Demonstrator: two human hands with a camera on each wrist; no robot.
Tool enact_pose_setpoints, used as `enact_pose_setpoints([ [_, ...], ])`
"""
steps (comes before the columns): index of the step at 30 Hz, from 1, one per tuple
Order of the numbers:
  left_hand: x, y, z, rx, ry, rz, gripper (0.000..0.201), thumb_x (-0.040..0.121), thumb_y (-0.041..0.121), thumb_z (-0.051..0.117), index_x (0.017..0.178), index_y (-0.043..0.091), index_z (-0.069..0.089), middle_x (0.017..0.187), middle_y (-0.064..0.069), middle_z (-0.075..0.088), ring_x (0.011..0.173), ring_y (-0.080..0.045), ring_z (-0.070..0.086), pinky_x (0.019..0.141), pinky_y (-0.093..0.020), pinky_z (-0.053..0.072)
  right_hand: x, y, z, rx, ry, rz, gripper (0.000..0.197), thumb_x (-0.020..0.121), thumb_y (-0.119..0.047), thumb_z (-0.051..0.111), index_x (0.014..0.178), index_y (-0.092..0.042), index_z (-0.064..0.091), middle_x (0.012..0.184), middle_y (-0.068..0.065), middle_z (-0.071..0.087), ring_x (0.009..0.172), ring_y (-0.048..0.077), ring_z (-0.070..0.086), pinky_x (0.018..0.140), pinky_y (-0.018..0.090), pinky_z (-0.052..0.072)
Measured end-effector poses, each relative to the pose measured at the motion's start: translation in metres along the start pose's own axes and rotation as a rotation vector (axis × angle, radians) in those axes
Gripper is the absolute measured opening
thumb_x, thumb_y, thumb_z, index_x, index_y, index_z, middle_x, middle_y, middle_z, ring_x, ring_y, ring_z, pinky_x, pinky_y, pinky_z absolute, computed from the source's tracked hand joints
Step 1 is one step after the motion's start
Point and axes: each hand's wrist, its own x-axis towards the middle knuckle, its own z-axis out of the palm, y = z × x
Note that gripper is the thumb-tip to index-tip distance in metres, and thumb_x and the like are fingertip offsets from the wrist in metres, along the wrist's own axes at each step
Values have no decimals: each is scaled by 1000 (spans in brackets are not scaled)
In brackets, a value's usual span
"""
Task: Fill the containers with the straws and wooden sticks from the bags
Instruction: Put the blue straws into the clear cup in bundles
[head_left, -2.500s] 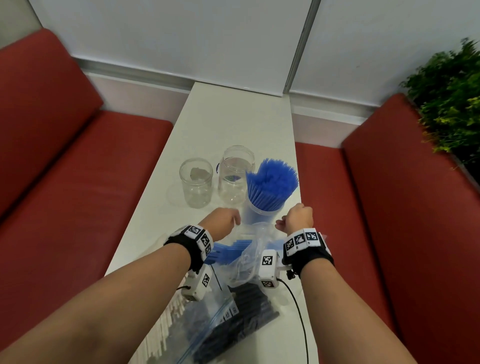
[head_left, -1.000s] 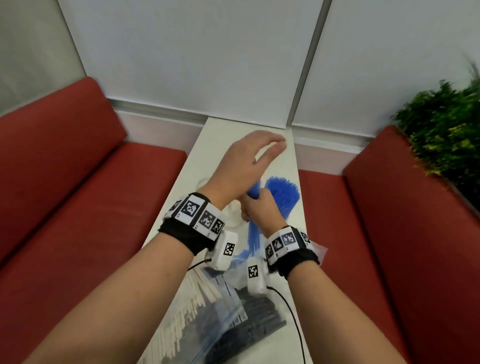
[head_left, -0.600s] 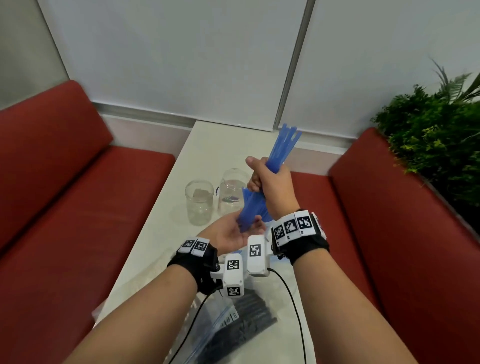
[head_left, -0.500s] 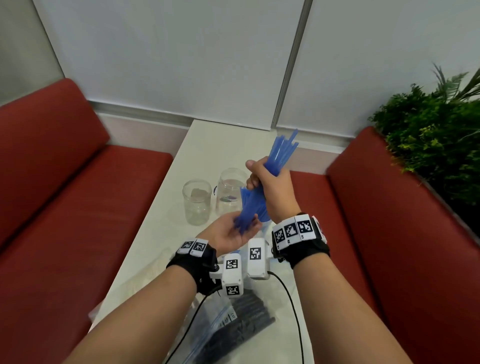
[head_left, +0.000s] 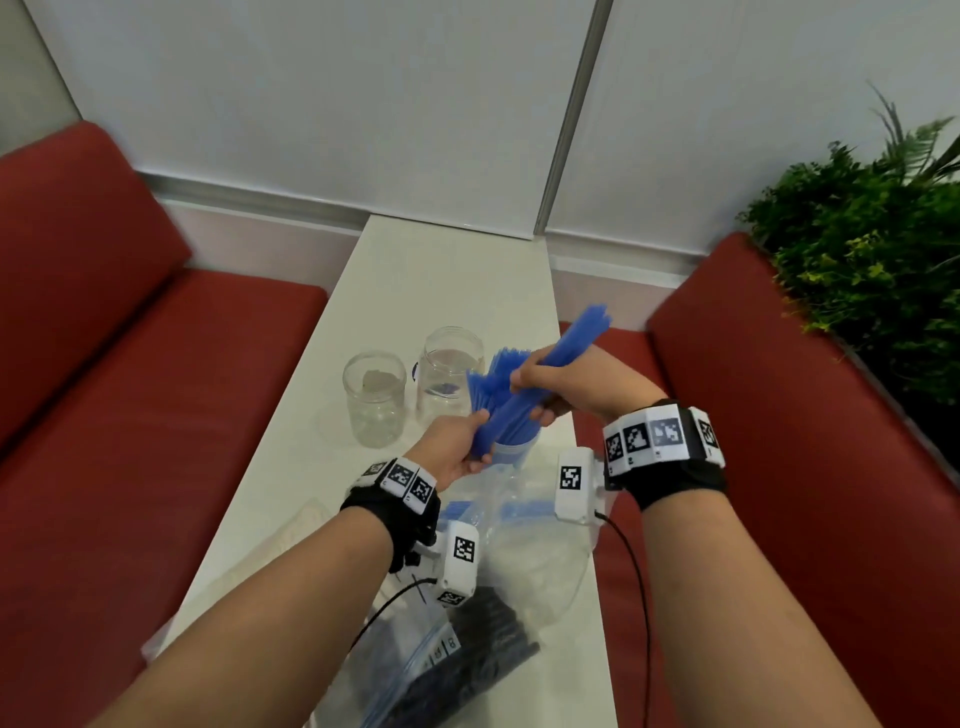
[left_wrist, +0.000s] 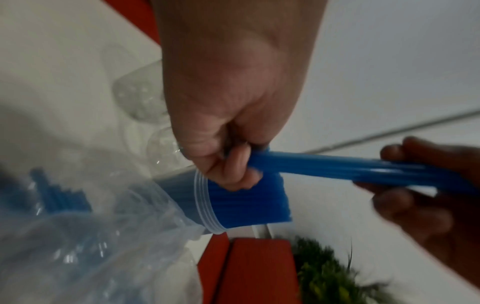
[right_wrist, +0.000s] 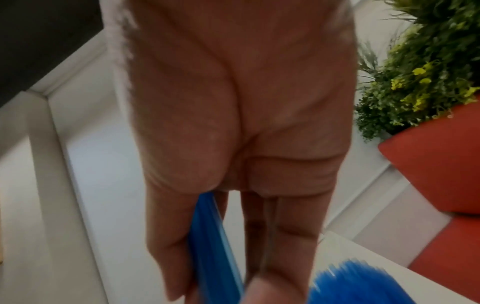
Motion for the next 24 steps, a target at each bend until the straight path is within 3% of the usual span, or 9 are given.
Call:
enact_pose_setpoints([
  [2,13,-2,6,220,46,1,29,101,21,47,112,-5,55,74,-16,60,47,-21,57,41,-23,46,6,4,-6,-16,15,-1,19,86,-19,73,88,0,73,83,22,74,64,28,70,67,31,61],
  [4,26,-6,10,411,175,32,32,100,24,48,118,-2,47,90,-19,61,64,-30,64,50,-33,55,16,9,-7,-66,12,21,18,87,-16,72,90,2,72,83,23,74,66,30,72,72,35,63],
  [8,49,-19,6,623,302,111,59,96,29,50,143,12,17,111,-20,59,94,-40,63,74,-46,57,34,21,-10,-109,50,49,18,87,-16,71,91,2,71,80,24,73,68,32,72,76,37,61],
  [10,60,-24,4,632,271,101,60,94,26,48,146,16,19,113,-20,59,86,-37,64,64,-39,56,43,25,-16,-102,115,36,17,86,-17,70,89,-1,70,73,20,73,62,25,71,75,34,60],
  [12,66,-28,5,543,237,94,45,93,22,45,134,11,33,104,-21,59,66,-33,60,48,-31,49,52,28,-17,-100,164,29,15,86,-17,70,89,-2,70,66,13,72,59,21,70,71,30,59],
  [15,71,-38,6,420,178,109,29,96,22,41,122,10,38,90,-19,59,49,-27,54,41,-26,45,58,38,-2,-111,180,58,13,86,-12,68,90,0,69,60,10,70,54,17,67,67,28,57],
  [18,70,-43,6,380,132,131,21,99,28,39,116,16,37,77,-14,61,45,-24,55,42,-26,48,62,52,17,-128,261,86,14,87,-14,70,90,0,70,71,11,71,60,17,65,64,27,54],
  [21,70,-41,5,345,115,119,21,100,26,39,116,12,38,78,-14,62,47,-24,55,45,-28,50,64,50,14,-145,296,18,20,82,-22,81,95,-14,69,87,-4,67,73,5,61,58,10,44],
  [24,71,-39,5,338,113,105,20,99,24,39,115,12,40,79,-13,62,49,-23,55,45,-28,50,66,36,3,-126,405,-143,42,77,-34,84,111,-27,59,103,-3,58,84,2,55,67,13,42],
])
